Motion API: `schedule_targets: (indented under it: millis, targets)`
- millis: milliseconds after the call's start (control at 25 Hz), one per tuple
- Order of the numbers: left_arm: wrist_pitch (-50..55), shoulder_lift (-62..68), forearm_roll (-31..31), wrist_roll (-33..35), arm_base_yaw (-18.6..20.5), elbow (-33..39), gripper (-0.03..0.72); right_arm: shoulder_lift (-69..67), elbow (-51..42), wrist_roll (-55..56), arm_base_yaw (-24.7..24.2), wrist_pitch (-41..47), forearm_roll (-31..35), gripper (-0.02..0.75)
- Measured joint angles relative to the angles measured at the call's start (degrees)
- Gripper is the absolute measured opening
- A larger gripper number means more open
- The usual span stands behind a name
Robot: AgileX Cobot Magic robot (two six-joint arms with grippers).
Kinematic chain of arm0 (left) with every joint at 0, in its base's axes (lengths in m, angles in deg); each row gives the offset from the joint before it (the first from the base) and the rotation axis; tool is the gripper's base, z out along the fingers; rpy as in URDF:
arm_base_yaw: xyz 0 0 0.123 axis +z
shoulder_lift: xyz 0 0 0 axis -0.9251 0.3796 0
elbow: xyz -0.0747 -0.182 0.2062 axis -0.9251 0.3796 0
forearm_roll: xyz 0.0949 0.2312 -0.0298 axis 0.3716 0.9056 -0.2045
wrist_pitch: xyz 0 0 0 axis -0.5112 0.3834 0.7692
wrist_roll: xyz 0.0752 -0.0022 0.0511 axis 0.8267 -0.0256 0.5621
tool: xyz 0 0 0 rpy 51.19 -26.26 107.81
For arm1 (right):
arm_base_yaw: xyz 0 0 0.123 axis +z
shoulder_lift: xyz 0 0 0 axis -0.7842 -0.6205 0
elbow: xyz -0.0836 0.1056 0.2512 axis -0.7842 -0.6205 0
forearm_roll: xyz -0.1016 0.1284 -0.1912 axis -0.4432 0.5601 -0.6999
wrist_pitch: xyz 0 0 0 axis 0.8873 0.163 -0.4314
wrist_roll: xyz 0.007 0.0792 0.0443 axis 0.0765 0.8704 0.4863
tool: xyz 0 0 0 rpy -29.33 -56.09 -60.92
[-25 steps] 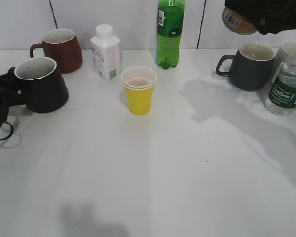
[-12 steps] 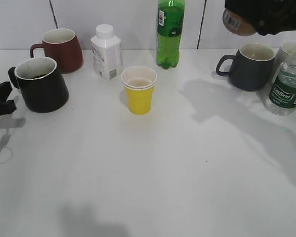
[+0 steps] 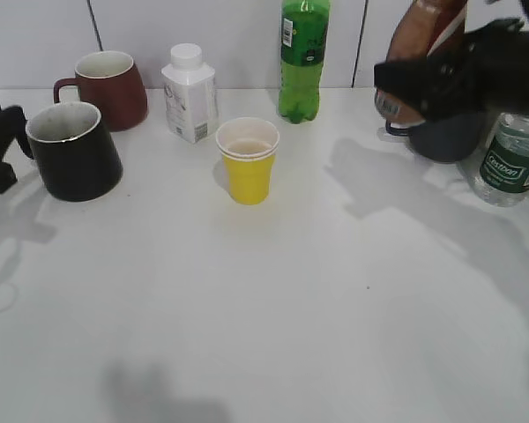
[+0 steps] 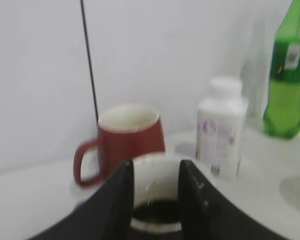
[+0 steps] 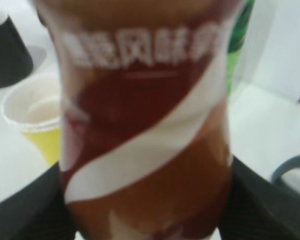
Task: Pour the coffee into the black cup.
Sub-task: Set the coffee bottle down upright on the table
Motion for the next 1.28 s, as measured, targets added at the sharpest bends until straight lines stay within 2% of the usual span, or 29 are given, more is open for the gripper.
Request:
schedule_targets:
  millis: [280,560,720,920,1000,1280]
  targets:
    - [-0.13,-5.10,0.70,-1.15,0.00,0.00,0.244,-7.77,-0.28,-4.31,0.00,-2.09,1.61,0.535]
    - [-0.13,-5.44,0.85,-1.52,0.00,0.00,0.244,-12.98,-3.76,-13.94,0.58,-7.13,10.74,0.535]
    - [-0.13,-5.44,0.91,-1.59,0.00,0.00,0.244,-15.74,-4.41,-22.71,4.94,-7.39,18.42,0.535]
    - [-0.13,-5.44,0.96,-1.64,0.00,0.00,0.244,-19.41,-4.57,-36.11,9.92,-7.98,38.27,0.535]
    - [-0.13,-5.44,0.96,-1.64,0.00,0.00,0.244,-21.07,-4.57,-39.49,10.39,-9.68,42.96,0.535]
    - [-0.08,-5.44,0.96,-1.64,0.00,0.00,0.244,-25.80,-4.57,-42.27,10.55,-11.79,50.08,0.535]
